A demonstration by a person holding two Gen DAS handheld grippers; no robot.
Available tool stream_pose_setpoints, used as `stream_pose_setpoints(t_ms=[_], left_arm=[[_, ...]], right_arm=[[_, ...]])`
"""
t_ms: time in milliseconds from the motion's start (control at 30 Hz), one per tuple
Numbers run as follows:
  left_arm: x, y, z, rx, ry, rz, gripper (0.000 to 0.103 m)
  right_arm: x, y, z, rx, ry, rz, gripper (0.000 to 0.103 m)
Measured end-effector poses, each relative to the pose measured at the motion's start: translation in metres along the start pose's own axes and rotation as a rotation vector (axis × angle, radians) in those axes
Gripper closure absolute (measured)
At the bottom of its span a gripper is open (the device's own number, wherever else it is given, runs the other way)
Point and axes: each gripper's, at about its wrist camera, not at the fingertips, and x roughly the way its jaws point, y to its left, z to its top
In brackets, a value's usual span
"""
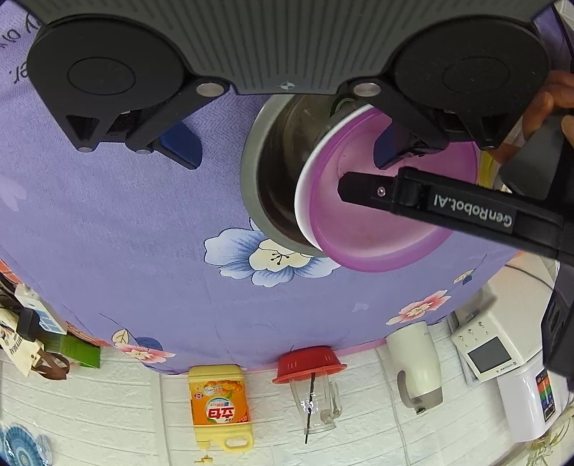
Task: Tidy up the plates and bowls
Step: 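Press the pink bowl down into the white bowl with both tools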
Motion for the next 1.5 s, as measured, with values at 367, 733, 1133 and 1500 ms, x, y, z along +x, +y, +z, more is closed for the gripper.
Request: stream_pose_setpoints(t_ms=[367,733,1133,1500], left_arm=[[0.003,-0.004,0.000,0.030,0.011,0.010,0.003],[-0.004,-0.005,-0.003,0.008,0.021,-0.054,0.003],[-0.008,-0.010,-0.016,0.042,-0.030,-0.061,0.021],[-0.013,-0.019,-0.014,-0.013,-0.037,-0.148,0.025]], right_arm=[[0.000,0.004,-0.005,0.011,-0.023,-0.007,0.000],[-0.024,0.016,-0.002,-0.031,-0.051,-0.013,0.000],[-0.014,0.010,-0.010,0.089,-0.019,0.079,0.000],[-0.015,0.026,-0.005,0.013,-0.020,0.012,0.000]])
